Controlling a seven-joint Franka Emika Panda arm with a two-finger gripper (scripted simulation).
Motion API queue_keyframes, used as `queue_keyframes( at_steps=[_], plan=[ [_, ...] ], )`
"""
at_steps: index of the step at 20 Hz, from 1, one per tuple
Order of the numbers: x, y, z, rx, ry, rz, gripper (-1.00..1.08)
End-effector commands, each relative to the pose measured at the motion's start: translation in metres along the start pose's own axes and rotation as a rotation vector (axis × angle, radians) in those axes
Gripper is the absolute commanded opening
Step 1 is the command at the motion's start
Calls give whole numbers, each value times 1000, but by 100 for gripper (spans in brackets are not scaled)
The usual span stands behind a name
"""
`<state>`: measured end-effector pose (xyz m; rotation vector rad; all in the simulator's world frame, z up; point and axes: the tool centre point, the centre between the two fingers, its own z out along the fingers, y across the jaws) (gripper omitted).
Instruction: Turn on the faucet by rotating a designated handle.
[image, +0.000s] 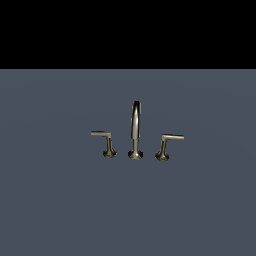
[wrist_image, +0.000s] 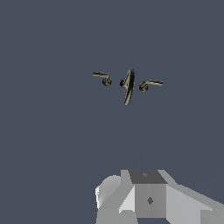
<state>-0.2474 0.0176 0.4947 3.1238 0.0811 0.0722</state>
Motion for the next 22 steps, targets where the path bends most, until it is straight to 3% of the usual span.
queue_keyframes(
  at_steps=[1,12,22],
  plan=[
    [0,0,0,0,0,0,-100],
    [15,-3,21,-1,-2,85,-100],
    [57,-3,76,-3,-9,313,-100]
  ],
)
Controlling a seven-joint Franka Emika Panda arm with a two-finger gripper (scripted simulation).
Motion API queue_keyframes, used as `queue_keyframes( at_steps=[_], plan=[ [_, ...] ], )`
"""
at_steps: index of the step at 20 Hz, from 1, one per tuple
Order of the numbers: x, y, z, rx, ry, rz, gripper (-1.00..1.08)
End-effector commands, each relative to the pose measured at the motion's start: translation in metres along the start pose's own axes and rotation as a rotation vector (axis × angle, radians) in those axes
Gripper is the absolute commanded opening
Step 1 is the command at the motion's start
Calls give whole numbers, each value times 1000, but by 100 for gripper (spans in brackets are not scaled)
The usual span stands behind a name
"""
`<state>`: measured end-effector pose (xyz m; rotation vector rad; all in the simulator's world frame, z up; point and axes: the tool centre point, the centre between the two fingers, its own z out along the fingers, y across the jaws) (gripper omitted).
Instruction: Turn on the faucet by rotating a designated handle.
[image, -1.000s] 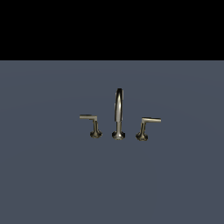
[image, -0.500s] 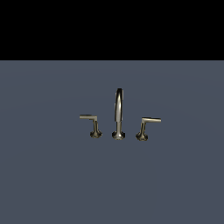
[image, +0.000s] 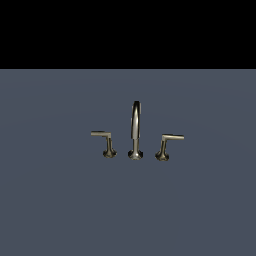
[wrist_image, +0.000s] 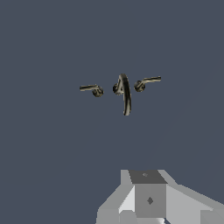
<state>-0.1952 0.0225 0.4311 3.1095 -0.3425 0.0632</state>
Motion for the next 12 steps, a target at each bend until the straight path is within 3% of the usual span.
queue_keyframes(
  at_steps=[1,12],
  plan=[
    [13,-2,17,-1,-2,70,-100],
    [71,-1,94,-4,-11,386,-100]
  ],
)
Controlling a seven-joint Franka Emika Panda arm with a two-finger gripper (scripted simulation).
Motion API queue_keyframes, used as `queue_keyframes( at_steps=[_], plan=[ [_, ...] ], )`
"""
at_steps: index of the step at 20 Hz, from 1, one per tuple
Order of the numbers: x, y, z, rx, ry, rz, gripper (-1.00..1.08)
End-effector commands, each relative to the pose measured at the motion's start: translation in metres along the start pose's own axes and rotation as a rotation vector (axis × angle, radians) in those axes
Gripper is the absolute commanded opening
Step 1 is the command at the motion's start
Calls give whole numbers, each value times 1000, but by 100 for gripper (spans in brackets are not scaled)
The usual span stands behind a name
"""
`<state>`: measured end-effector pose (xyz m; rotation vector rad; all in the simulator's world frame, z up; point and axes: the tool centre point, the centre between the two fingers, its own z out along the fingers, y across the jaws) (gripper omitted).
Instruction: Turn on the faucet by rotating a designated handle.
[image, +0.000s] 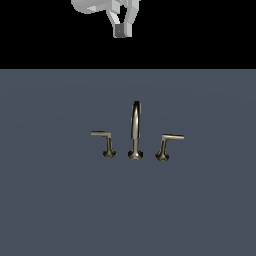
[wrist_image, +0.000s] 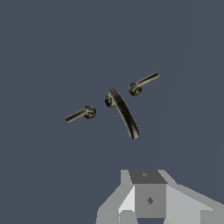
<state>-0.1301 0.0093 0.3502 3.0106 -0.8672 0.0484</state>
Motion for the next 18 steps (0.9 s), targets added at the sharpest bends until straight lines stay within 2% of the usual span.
queue_keyframes(
  at_steps=[1,10,18],
  plan=[
    [13,-2,18,0,-2,73,-100],
    [62,-2,80,-4,-9,331,-100],
    [105,10,137,-8,-15,567,-100]
  ],
)
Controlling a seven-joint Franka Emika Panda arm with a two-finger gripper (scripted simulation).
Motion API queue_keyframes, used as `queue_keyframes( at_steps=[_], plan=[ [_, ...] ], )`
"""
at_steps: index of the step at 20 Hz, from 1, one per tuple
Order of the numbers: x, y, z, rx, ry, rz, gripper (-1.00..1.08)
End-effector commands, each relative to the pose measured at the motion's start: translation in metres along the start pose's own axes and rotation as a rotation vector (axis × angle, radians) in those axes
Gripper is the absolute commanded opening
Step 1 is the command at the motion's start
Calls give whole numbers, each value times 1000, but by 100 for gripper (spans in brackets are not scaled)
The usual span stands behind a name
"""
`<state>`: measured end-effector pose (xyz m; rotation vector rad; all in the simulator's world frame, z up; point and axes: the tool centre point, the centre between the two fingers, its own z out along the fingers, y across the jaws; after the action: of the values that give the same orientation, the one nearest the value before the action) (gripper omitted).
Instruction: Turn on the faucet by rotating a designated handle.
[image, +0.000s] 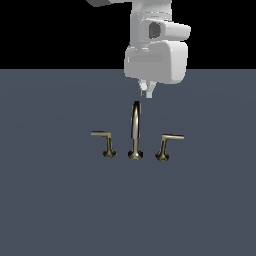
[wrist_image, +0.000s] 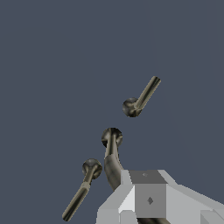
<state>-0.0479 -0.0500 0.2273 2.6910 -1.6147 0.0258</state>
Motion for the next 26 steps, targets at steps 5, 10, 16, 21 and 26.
queue_keyframes(
  at_steps=[5,10,16,21,26],
  plan=[
    [40,-3,49,-4,-3,206,-100],
    [69,0,85,-8,-6,357,-100],
    [96,7,117,-10,-9,496,-100],
    [109,12,133,-11,-11,565,-100],
    [113,13,138,-10,-13,588,-100]
  ],
)
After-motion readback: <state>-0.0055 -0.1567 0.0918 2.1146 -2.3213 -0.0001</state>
